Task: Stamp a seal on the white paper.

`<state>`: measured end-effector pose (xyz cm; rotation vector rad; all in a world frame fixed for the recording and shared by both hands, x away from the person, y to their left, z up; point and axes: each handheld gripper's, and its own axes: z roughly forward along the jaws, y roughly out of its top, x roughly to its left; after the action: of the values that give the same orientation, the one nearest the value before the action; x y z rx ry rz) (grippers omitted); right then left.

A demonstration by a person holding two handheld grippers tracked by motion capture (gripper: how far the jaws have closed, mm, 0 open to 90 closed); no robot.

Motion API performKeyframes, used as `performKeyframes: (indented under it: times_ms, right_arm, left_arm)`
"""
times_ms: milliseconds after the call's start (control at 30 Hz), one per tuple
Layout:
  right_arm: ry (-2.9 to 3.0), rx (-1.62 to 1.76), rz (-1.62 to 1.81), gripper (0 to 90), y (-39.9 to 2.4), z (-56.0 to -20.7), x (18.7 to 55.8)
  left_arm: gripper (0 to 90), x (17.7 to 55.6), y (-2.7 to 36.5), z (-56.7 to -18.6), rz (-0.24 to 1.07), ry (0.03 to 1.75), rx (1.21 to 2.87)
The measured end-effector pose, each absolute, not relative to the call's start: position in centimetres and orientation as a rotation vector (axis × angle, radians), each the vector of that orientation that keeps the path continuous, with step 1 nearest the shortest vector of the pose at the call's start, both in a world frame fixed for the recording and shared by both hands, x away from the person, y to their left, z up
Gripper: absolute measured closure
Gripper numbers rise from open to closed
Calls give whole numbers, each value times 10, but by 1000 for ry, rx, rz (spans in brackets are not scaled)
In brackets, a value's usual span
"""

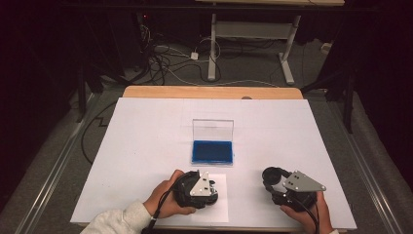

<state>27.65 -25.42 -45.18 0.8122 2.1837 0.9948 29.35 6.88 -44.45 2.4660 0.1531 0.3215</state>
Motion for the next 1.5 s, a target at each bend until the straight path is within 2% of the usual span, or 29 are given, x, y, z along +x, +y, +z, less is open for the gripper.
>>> performKeyframes:
  times_ms: [333, 867, 1000, 1200, 1500]
  right_arm:
    - [2185, 815, 993, 383, -254, -452, 276]
    - [2178, 820, 994, 383, -255, -452, 278]
    - [2180, 821, 985, 384, -255, -453, 279]
    - [2166, 832, 996, 384, -257, -450, 279]
    - [2164, 837, 998, 384, -257, -450, 280]
  left_arm:
    - [549, 293, 70, -445, 331, 152, 2469]
    - [549, 297, 71, -444, 275, 175, 2458]
    - [550, 296, 71, -442, 300, 148, 2467]
    - [550, 303, 85, -426, 277, 193, 2378]
    - [551, 307, 98, -411, 309, 233, 2309]
